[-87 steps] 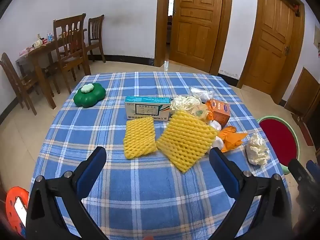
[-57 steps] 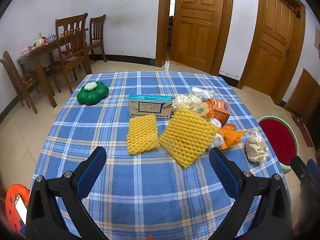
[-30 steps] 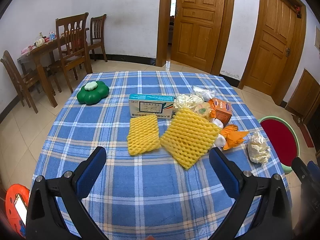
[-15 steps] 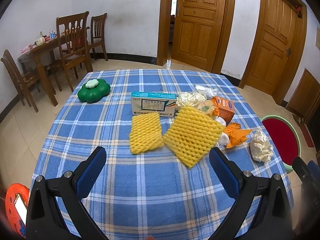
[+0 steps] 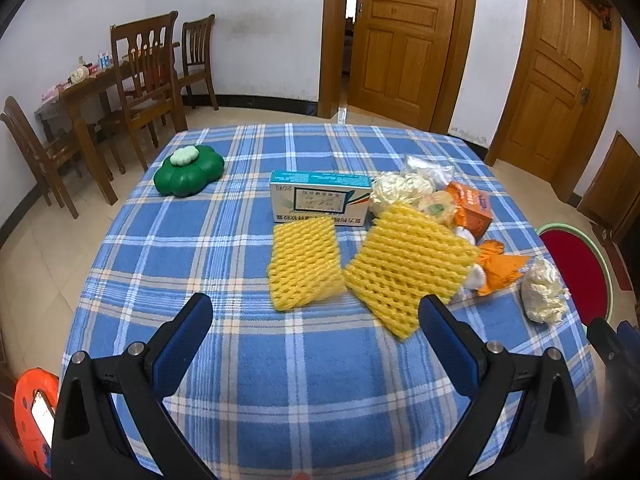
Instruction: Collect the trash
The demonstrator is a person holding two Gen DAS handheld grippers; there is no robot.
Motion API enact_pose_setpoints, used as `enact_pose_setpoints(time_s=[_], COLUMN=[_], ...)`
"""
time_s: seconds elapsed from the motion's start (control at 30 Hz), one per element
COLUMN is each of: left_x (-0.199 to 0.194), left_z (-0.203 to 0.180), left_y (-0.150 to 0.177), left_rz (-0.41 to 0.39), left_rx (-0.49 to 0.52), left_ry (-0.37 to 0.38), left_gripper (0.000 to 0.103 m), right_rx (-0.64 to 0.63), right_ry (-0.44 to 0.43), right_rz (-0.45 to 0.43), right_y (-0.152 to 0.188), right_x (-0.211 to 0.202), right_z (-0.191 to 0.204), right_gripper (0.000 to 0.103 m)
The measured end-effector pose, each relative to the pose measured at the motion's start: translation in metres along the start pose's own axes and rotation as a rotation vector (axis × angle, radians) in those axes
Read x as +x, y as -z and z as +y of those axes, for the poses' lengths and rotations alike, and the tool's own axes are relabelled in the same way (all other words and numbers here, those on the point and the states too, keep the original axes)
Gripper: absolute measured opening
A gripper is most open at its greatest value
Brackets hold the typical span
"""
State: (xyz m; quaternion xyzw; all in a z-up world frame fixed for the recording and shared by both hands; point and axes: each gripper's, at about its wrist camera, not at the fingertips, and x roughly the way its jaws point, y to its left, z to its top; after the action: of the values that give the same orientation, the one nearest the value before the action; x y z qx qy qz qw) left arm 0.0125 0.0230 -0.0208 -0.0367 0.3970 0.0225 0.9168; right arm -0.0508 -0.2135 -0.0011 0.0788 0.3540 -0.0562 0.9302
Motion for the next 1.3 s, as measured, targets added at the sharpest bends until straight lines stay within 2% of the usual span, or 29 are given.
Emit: enact_pose_setpoints(time_s=[0.3, 0.6, 0.83, 1.0, 1.03, 1.1, 1.17, 1.2, 1.3], left_x=[0.028, 0.061, 0.083, 0.088, 0.088, 0.088, 0.088, 0.088, 0.085], left_z=[0.014, 0.038, 0.046, 0.041, 0.039, 0.037, 0.035, 0.033, 0.032], left_y=[-0.013, -0.025, -0.026, -0.025, -0.025, -0.025, -0.025, -0.026, -0.025], left_rz=[0.051, 0.109, 0.154, 0.147, 0.149, 0.145, 0.139, 0.135, 0.131], left_rx=[0.017, 0.018, 0.047, 0.092, 0.099, 0.111, 0.124, 0.128, 0.128], left_ry=[-0.031, -0.026, 0.034, 0.062, 0.069, 0.084, 0.104, 0.112, 0.151], left_gripper=[0.101, 0.101, 0.101, 0.099, 0.098, 0.095, 0.088, 0.086, 0.071], right_rx=[-0.016, -0.004, 0.012, 0.025, 0.027, 0.035, 0.039, 0.043, 0.051], right_ry=[-0.001, 0.021, 0.040, 0.048, 0.048, 0.044, 0.032, 0.029, 0.020], right_rz=[0.049, 0.109, 0.146, 0.165, 0.169, 0.181, 0.194, 0.197, 0.201], right_y=[-0.009, -0.014, -0.011, -0.010, -0.011, -0.011, -0.010, -0.010, -0.009], right_x=[0.029, 0.055, 0.069, 0.074, 0.075, 0.076, 0.078, 0.078, 0.079], right_z=[0.009, 0.011, 0.015, 0.018, 0.018, 0.019, 0.020, 0.021, 0.021], right_gripper=[0.103, 0.103, 0.102, 0.084, 0.075, 0.065, 0.050, 0.050, 0.046])
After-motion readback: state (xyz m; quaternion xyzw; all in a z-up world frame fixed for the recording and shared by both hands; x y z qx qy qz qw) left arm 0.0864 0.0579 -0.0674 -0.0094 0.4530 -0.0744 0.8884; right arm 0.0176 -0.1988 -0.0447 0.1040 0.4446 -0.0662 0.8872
